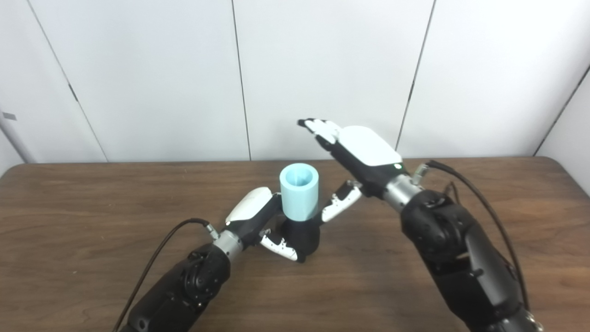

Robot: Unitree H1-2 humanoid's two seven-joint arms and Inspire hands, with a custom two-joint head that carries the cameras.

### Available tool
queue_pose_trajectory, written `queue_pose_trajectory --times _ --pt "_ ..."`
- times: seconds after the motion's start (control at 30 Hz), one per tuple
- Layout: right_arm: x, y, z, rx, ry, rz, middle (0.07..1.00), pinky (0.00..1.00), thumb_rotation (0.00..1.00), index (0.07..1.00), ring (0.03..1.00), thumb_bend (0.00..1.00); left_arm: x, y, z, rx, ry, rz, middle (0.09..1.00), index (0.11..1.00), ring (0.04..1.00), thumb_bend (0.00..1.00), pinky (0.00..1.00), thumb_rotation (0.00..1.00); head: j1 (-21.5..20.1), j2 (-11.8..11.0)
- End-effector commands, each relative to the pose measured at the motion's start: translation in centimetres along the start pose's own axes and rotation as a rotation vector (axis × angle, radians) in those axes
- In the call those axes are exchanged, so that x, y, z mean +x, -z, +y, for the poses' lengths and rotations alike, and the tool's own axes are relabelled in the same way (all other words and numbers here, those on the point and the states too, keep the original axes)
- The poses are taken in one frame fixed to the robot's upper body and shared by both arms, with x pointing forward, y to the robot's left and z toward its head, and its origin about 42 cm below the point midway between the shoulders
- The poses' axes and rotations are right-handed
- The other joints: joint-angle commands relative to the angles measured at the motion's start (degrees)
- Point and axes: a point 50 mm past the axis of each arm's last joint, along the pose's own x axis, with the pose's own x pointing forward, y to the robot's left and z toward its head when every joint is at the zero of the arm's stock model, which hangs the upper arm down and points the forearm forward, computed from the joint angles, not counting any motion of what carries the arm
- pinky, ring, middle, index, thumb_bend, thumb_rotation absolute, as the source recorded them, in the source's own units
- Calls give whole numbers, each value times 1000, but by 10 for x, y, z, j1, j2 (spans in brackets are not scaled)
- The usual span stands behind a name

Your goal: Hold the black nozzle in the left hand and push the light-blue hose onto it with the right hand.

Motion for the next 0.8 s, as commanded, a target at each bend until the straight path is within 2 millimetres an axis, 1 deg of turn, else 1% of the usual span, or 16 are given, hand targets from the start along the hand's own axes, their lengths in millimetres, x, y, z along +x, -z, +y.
queue_pose_trajectory --times 0.0,0.13,0.17,0.2,0.23,0.27,0.3,0.33,0.37,0.43,0.53,0.77 --pt "0 -10 -25 -31 70 -67 1000 925 226 1000 1000 985 -15 26 -37 0 177 119 481 490 567 526 855 0 1 0" --pt "-11 -12 -29 -24 74 -93 1000 926 246 1000 1000 998 -15 26 -36 7 176 118 481 490 567 526 851 0 1 1" --pt "-16 -13 -30 -19 64 -109 1000 926 259 1000 1000 1000 -15 26 -36 8 176 118 481 490 567 526 852 0 1 1" --pt "-20 -16 -30 -14 49 -126 1000 928 300 1000 1000 1000 -15 26 -36 9 176 118 481 490 568 526 852 0 1 1" --pt "-23 -17 -30 -11 39 -136 1000 932 376 1000 1000 980 -15 26 -36 9 176 118 481 490 567 526 853 0 1 1" --pt "-26 -19 -30 -12 6 -162 1000 934 403 1000 1000 973 -15 26 -36 11 176 120 481 490 567 526 853 0 1 1" --pt "-28 -20 -31 -14 -24 -183 1000 945 537 1000 1000 900 -15 27 -36 12 176 121 481 490 566 526 853 0 0 0" --pt "-30 -21 -33 -18 -57 -206 1000 956 646 1000 1000 840 -15 27 -36 14 176 122 481 490 566 526 853 0 1 0" --pt "-31 -22 -34 -27 -90 -225 1000 966 713 1000 1000 806 -14 27 -36 15 175 123 481 490 565 526 851 0 1 0" --pt "-31 -23 -36 -49 -137 -248 1000 983 811 1000 1000 780 -14 28 -36 16 176 125 481 490 565 526 848 0 1 0" --pt "-30 -24 -36 -73 -172 -267 1000 992 885 1000 1000 791 -15 28 -36 16 176 125 481 490 566 526 848 0 1 -1" --pt "-25 -29 -28 -71 -204 -283 1000 1000 928 1000 1000 810 -15 28 -36 13 172 122 481 490 567 526 853 0 1 -1"
